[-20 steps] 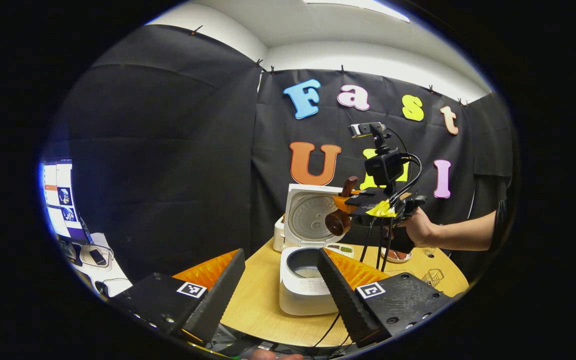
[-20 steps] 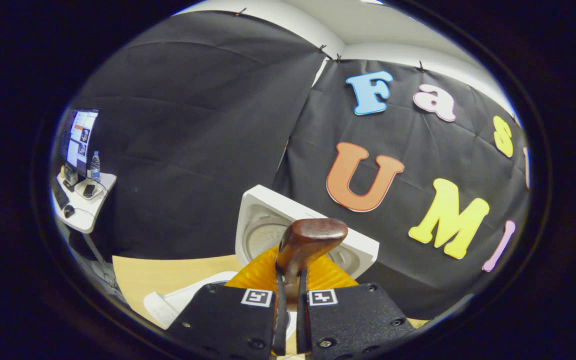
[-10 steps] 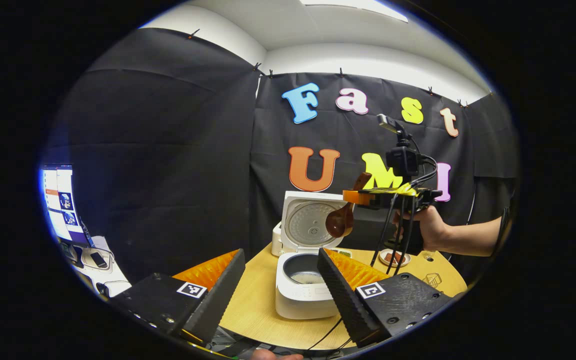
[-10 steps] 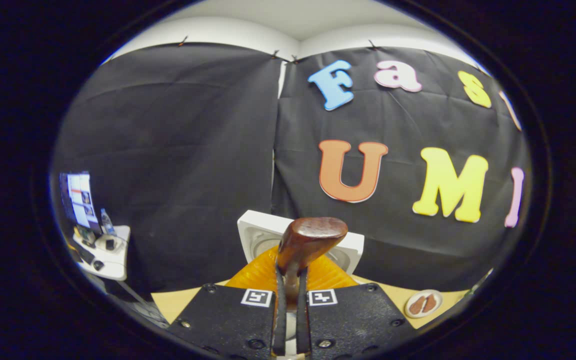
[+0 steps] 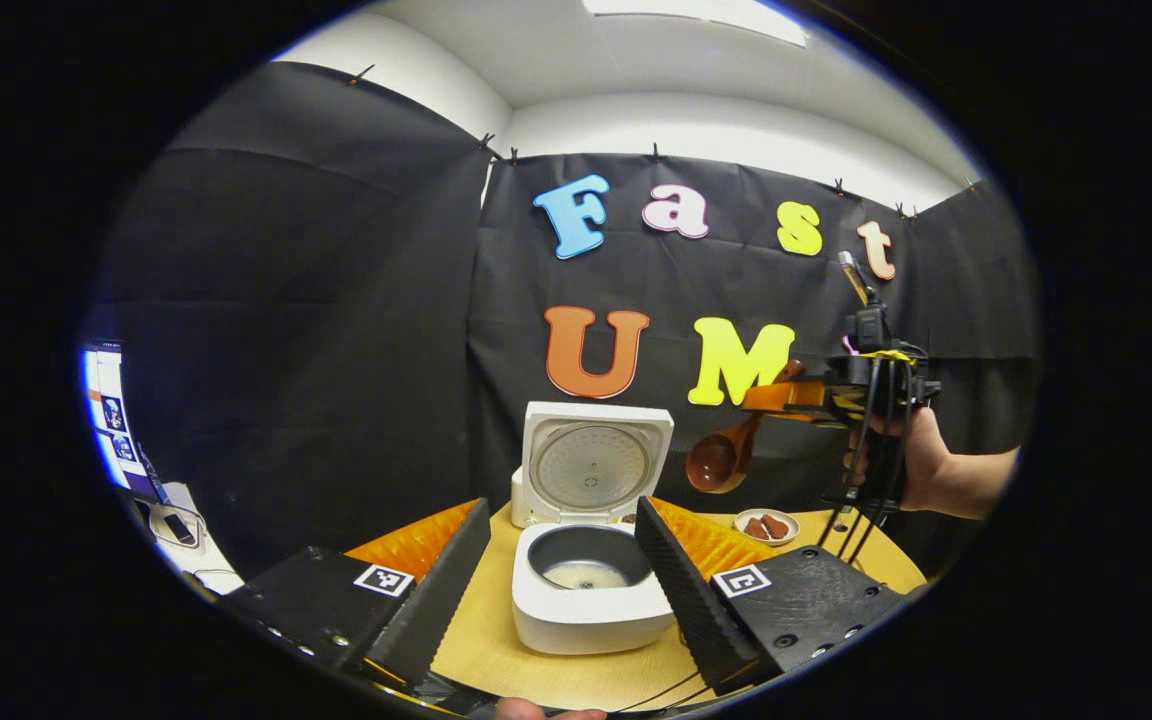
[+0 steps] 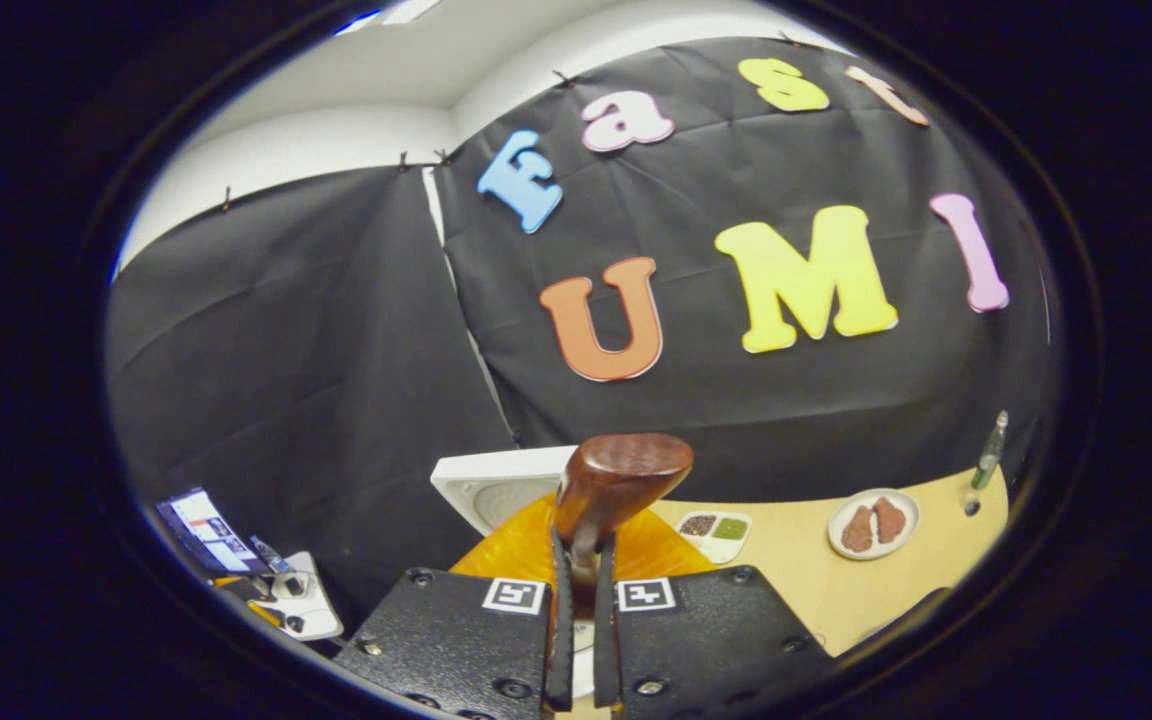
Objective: Close the left gripper, press the button to open the rice cooker; take a wooden spoon from the chopstick holder with the right hand, scoop a spoonful of rice and pour it into the rice cooker, then put the wooden spoon back into the chopstick holder.
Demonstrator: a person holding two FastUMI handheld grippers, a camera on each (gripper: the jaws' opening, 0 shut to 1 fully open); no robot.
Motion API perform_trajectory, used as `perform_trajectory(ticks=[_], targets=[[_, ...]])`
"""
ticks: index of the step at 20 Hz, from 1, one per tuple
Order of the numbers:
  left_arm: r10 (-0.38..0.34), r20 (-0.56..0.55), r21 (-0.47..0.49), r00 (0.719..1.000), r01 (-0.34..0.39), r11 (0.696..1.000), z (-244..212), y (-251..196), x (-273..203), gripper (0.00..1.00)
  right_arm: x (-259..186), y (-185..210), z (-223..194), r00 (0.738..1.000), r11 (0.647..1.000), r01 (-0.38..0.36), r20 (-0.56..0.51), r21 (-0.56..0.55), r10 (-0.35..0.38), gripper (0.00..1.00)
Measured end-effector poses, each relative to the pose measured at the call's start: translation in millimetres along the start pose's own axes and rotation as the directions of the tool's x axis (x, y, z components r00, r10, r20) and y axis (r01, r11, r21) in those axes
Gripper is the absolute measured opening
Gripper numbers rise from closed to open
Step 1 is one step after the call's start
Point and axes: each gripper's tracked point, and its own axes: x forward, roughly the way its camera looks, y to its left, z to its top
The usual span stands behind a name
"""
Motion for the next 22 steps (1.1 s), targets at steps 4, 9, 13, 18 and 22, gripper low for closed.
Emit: perform_trajectory(ticks=[4, 9, 13, 18, 22], targets=[[0.002, 0.013, 0.0, 1.0, -0.002, 1.0, 11, -3, 19, 0.94, -48, -64, 13, 0.995, 0.99, 0.089, 0.028, 0.108, -0.092, 0.13], [-0.037, 0.006, 0.026, 0.999, 0.037, 0.999, 13, -24, 42, 0.93, -126, -160, 8, 0.958, 0.953, 0.272, 0.057, 0.132, -0.282, 0.13], [-0.075, 0.0, 0.028, 0.997, 0.075, 0.997, 15, -44, 54, 0.93, -180, -224, -10, 0.908, 0.901, 0.403, 0.053, 0.162, -0.415, 0.13], [-0.113, 0.003, 0.016, 0.994, 0.113, 0.994, 23, -80, 74, 0.93, -219, -289, -41, 0.846, 0.83, 0.519, 0.014, 0.202, -0.533, 0.13], [-0.116, -0.026, 0.034, 0.993, 0.117, 0.993, 25, -91, 81, 0.93, -221, -325, -77, 0.819, 0.795, 0.566, -0.039, 0.22, -0.572, 0.13]])
